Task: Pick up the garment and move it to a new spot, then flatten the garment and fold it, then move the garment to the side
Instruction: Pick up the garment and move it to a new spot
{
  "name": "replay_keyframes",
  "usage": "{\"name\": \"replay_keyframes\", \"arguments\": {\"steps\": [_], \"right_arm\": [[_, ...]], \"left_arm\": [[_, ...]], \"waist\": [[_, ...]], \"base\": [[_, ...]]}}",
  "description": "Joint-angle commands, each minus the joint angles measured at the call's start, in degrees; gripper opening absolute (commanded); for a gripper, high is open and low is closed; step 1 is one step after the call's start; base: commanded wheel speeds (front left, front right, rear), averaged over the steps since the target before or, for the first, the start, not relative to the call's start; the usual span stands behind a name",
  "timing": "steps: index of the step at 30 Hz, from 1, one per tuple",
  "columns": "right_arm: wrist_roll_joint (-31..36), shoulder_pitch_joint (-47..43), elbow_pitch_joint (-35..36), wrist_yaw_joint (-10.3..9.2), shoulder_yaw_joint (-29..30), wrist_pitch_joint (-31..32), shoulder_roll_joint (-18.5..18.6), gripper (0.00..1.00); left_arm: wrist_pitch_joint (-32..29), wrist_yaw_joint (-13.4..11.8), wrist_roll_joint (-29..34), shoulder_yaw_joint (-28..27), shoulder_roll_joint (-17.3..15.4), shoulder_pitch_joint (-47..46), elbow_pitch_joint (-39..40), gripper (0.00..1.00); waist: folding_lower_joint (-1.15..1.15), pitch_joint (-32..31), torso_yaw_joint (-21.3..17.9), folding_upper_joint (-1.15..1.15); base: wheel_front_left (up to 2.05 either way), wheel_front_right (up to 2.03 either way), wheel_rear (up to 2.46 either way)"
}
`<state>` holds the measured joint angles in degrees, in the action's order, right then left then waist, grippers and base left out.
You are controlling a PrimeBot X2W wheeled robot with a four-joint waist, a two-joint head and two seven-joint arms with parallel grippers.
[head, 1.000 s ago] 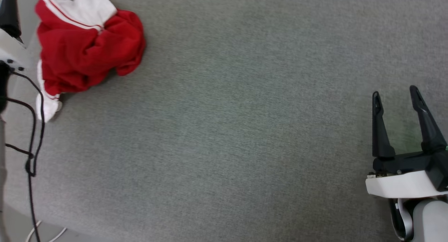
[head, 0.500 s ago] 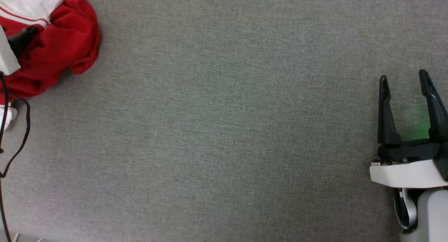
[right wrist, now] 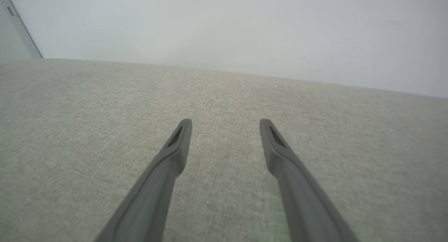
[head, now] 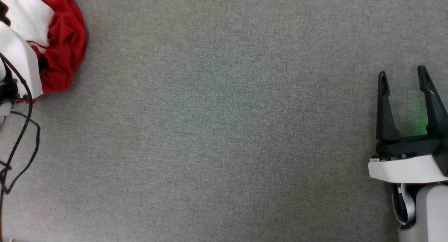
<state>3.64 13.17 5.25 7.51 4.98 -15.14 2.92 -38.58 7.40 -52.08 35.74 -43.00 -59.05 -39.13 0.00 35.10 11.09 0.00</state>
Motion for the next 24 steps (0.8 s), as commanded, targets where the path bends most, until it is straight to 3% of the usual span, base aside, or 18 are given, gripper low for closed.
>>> {"name": "replay_keyframes", "arguments": {"steps": [1, 12, 24], "right_arm": [[-0.2, -0.4, -0.5, -0.03, 0.2, 0.0, -0.1, 1.00], [-2.8, -3.3, -2.0, -0.03, -0.5, -0.1, -0.1, 1.00], [-5.4, -6.0, -2.8, -0.03, -0.7, -0.1, -0.1, 1.00]], "left_arm": [[1.6, 0.0, 1.4, 1.5, -1.0, -0.5, -0.4, 0.00], [12.2, 0.0, 2.6, 9.4, -4.4, -8.2, 6.1, 0.00], [16.3, 0.0, 4.5, 19.5, -1.5, -12.6, 18.2, 0.00]], "waist": [[0.00, -1.3, 0.1, 0.00], [0.00, -10.3, 0.0, 0.00], [0.00, -16.1, -5.0, 0.00]], "base": [[0.00, 0.00, 0.00], [0.00, 0.00, 0.00], [0.00, 0.00, 0.00]]}}
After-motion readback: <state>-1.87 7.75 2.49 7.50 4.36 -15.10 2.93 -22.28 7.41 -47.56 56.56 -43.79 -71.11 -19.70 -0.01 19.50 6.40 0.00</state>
